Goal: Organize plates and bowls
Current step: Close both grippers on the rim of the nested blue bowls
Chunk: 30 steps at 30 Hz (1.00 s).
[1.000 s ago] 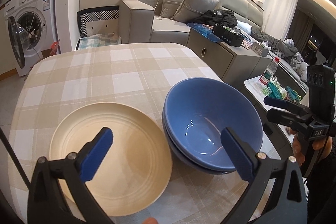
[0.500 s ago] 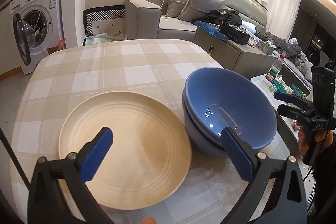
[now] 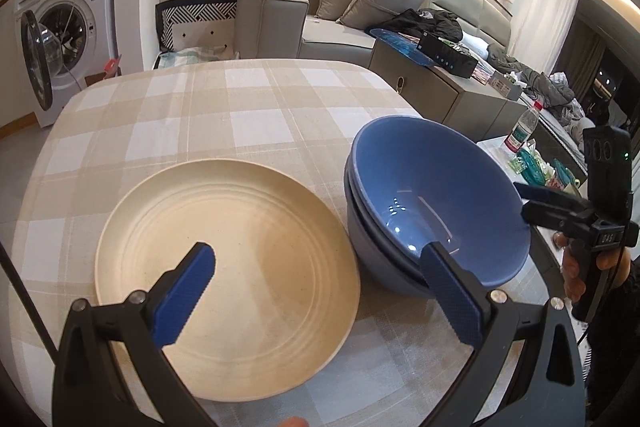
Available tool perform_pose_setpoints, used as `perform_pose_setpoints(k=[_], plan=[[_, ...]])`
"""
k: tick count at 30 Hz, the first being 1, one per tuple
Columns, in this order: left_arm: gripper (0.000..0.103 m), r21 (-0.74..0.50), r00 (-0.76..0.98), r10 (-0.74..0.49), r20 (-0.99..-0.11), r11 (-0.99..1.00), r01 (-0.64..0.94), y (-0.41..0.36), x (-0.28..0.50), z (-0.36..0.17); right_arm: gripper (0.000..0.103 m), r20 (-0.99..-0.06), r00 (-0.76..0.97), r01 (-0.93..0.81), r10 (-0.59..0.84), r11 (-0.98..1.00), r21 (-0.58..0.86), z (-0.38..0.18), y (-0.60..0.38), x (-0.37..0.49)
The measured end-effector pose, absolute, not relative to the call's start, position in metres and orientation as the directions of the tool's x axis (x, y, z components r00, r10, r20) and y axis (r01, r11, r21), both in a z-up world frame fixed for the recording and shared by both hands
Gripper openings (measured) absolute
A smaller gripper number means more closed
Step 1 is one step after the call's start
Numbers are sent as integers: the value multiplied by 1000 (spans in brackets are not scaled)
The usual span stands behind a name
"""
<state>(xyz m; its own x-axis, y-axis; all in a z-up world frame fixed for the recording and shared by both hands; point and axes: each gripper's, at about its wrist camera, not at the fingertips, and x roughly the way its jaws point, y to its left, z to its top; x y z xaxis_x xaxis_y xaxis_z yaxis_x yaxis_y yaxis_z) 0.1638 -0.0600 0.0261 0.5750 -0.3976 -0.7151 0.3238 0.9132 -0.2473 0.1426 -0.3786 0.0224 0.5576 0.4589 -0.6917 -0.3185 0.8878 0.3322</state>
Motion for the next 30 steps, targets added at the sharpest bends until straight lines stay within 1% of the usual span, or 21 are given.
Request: perform_pose_setpoints(k=[5, 9, 13, 16, 19, 21, 26, 28, 29, 30], plan=[[103, -300, 529, -412, -741, 909, 288, -62, 175, 22, 103, -733, 493, -254, 469, 883, 394, 13, -374, 156], [103, -323, 481, -424, -768, 904, 281, -68, 182, 16, 103, -760, 461, -219, 457, 889, 402, 9, -369, 162], [101, -351, 443, -424, -790, 905, 241, -70, 190, 10, 102, -771, 434, -177, 466, 883, 434, 5, -369, 166], [97, -359, 421, -419, -804, 908, 217, -72, 194, 7, 98, -779, 417, -151, 468, 881, 449, 2, -368, 168], [96, -353, 412, -406, -816, 913, 203, -76, 197, 6, 91, -789, 404, -126, 464, 882, 454, -2, -368, 172], [96, -350, 405, -399, -823, 917, 193, -78, 199, 4, 89, -787, 395, -110, 473, 875, 471, -4, -369, 174], [91, -353, 397, -405, -823, 914, 201, -82, 202, 3, 83, -791, 388, -97, 473, 875, 475, -4, -367, 176], [80, -350, 392, -406, -826, 913, 209, -85, 203, 3, 80, -795, 382, -97, 472, 876, 473, -4, -365, 177], [78, -356, 387, -413, -825, 910, 211, -86, 203, 3, 79, -795, 381, -97, 472, 876, 473, -3, -364, 177], [74, -357, 386, -414, -825, 910, 212, -88, 203, 3, 77, -796, 378, -97, 472, 876, 473, -4, -364, 178]])
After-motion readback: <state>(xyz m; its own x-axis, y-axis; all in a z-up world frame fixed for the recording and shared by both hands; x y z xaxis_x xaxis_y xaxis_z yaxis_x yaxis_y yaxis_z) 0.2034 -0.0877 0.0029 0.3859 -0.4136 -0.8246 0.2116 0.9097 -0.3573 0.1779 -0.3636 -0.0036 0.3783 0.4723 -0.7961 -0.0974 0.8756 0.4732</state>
